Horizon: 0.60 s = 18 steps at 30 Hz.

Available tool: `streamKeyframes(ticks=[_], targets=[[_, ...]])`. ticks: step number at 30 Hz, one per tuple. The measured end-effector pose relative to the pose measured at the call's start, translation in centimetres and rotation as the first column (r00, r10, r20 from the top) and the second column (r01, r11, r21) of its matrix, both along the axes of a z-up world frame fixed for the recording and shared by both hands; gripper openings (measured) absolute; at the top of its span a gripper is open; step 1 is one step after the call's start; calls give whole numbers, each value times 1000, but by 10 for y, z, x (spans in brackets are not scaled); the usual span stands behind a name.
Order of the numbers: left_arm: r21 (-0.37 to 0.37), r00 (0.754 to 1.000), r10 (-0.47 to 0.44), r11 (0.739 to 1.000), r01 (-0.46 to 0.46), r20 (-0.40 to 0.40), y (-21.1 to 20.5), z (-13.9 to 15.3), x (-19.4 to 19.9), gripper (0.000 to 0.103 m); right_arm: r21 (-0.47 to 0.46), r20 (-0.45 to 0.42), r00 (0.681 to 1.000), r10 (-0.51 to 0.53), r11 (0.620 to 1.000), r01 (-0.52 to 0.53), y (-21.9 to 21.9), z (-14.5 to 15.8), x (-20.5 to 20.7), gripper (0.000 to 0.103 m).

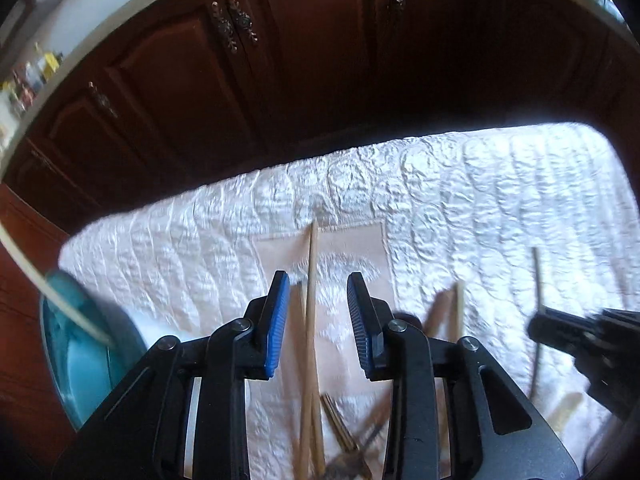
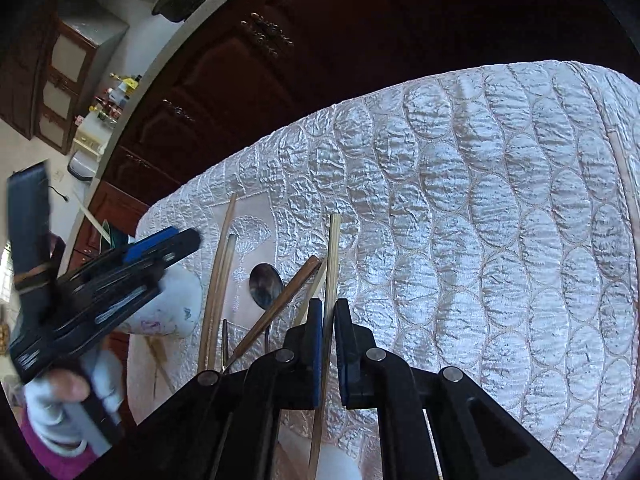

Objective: Organize utensils
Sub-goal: 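Close the right tool on a chopstick while the left tool grasps another chopstick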

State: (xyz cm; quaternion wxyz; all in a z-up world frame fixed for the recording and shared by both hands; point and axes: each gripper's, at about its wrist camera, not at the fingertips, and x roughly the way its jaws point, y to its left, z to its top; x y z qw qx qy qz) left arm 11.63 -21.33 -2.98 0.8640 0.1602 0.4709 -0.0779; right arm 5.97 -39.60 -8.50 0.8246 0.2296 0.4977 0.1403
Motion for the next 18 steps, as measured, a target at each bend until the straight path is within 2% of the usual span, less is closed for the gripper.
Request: streamKeyframes(ticks=[3,9,10,12,14,18], targets=[[58,1000,2,998,-1,-17,-9,-14,14,29,15,9,1000,5,1000,-5,-9,0,-4,5],[116,994,17,993,-5,-106,-15,-47,42,27,36,24,1000,3,999,-4,-19,-1,-5,5],[95,992,17,995,-5,-125,-14,-51,45,17,41,26,1000,3,999,-4,-22,0,-4,5],[20,987,11,1000,-8,-158,-10,-51,50,5,39,30,1000,1,999,-2,-24,3,-4,5],[-23,989,6,1000,-9,-145,-2,-42,48,5,35,35,999,-1,999,0,-25,7,-4,5],[-162,990,-18,987,-5,-138,22,-9,34,5,34,65,998,-8,999,6,-30,23,-10,5]])
